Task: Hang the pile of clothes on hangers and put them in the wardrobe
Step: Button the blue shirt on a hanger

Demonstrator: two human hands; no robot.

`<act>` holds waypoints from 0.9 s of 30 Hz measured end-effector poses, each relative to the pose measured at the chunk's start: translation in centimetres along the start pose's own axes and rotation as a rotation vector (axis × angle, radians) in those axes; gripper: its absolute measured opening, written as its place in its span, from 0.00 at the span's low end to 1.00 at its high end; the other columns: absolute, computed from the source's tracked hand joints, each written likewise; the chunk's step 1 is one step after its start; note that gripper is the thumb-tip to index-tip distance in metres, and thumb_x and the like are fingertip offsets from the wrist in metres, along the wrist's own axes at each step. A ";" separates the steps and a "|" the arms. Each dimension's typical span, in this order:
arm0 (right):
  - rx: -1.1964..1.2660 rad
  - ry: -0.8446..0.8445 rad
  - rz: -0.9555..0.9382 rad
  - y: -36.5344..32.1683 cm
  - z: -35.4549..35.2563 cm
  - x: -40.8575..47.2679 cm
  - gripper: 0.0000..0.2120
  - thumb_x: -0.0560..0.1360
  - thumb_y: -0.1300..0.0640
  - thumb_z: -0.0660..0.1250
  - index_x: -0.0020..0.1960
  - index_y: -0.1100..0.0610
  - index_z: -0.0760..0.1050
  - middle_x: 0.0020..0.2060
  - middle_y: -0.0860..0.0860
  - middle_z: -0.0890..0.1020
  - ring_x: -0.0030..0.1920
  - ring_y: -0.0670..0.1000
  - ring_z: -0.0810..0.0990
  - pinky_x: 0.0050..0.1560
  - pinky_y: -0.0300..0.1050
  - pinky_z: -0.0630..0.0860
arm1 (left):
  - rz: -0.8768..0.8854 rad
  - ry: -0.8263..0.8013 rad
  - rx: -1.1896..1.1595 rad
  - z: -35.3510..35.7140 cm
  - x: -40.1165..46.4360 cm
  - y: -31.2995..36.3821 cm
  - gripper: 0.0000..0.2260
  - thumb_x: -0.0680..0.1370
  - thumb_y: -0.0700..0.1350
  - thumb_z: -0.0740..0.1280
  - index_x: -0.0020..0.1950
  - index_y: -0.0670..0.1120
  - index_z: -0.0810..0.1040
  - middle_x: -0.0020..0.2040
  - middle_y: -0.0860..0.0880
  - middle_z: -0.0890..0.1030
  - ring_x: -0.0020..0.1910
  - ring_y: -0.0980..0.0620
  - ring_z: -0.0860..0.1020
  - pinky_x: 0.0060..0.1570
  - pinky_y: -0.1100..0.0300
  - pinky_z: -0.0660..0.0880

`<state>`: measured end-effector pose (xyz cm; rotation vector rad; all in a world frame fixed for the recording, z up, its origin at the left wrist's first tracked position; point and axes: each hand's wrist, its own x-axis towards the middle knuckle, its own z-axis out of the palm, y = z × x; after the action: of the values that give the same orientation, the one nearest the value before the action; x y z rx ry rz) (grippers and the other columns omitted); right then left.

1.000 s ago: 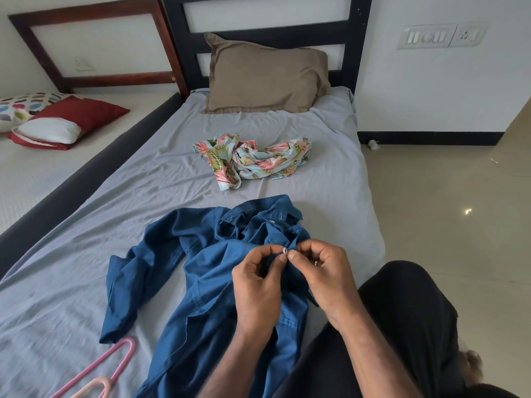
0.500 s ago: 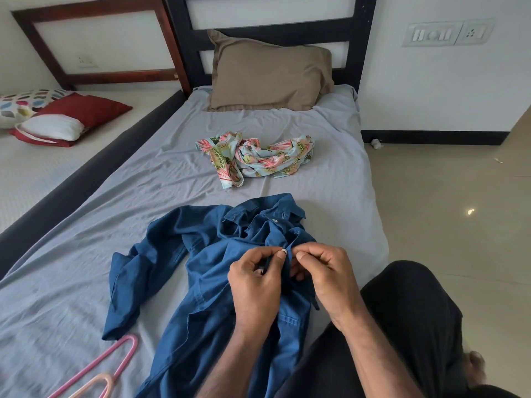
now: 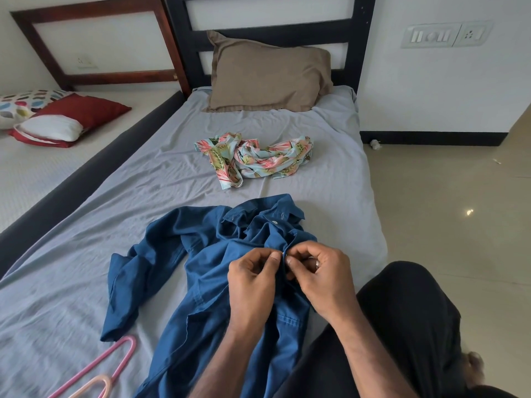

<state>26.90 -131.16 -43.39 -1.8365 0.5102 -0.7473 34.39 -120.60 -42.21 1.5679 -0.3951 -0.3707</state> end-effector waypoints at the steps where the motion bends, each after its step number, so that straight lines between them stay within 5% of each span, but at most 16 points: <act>1: -0.019 0.007 -0.014 0.0 0.1 0.0 0.03 0.75 0.63 0.75 0.45 0.57 0.84 0.34 0.44 0.85 0.35 0.45 0.85 0.38 0.39 0.82 | -0.002 -0.003 -0.002 0.1 -0.1 0.1 0.06 0.79 0.40 0.70 0.44 0.43 0.85 0.38 0.44 0.85 0.40 0.42 0.85 0.46 0.46 0.83; 8: -0.088 0.030 -0.074 0.4 0.3 0.0 0.03 0.74 0.62 0.75 0.45 0.55 0.85 0.35 0.42 0.85 0.35 0.44 0.84 0.38 0.41 0.82 | 0.010 0.031 0.073 0.6 0.3 -0.6 0.07 0.79 0.38 0.70 0.42 0.43 0.84 0.36 0.46 0.84 0.36 0.50 0.83 0.38 0.59 0.79; 13: 0.028 0.043 -0.005 0.2 0.3 0.4 0.07 0.74 0.66 0.72 0.41 0.56 0.82 0.33 0.47 0.84 0.33 0.50 0.84 0.36 0.45 0.82 | -0.153 -0.124 -0.192 0.8 0.4 -0.8 0.11 0.84 0.41 0.63 0.45 0.36 0.79 0.40 0.33 0.79 0.41 0.42 0.78 0.45 0.48 0.77; 16: 0.136 -0.011 0.060 0.0 0.0 0.5 0.07 0.76 0.67 0.70 0.41 0.58 0.81 0.35 0.50 0.84 0.34 0.53 0.84 0.38 0.47 0.83 | -0.236 -0.184 -0.289 0.7 0.6 -1.0 0.12 0.84 0.42 0.62 0.46 0.37 0.79 0.39 0.39 0.79 0.41 0.43 0.77 0.46 0.49 0.76; 20: 0.045 0.056 0.076 0.6 0.3 0.5 0.09 0.75 0.67 0.71 0.42 0.55 0.80 0.36 0.48 0.84 0.35 0.50 0.84 0.38 0.45 0.82 | -0.153 -0.202 -0.046 -0.3 1.1 -1.8 0.01 0.80 0.37 0.68 0.50 0.39 0.79 0.42 0.39 0.83 0.42 0.46 0.80 0.48 0.51 0.79; 23: -0.156 0.243 0.064 1.6 0.2 0.7 0.14 0.73 0.71 0.69 0.44 0.50 0.78 0.42 0.45 0.82 0.42 0.43 0.81 0.43 0.33 0.78 | -0.140 -0.248 0.209 -1.1 1.0 -2.3 0.08 0.72 0.37 0.76 0.48 0.44 0.80 0.40 0.46 0.83 0.39 0.50 0.80 0.44 0.58 0.79; 27: -0.148 0.206 0.044 1.9 0.3 1.9 0.15 0.76 0.67 0.68 0.57 0.51 0.79 0.54 0.42 0.79 0.55 0.39 0.78 0.55 0.28 0.72 | -0.050 -0.026 0.125 -2.0 1.5 -1.3 0.10 0.72 0.48 0.78 0.41 0.44 0.80 0.34 0.48 0.80 0.34 0.50 0.75 0.36 0.55 0.74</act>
<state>28.47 -132.87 -44.76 -1.8878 0.7547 -0.8942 36.67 -119.52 -43.46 1.6990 -0.4063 -0.4116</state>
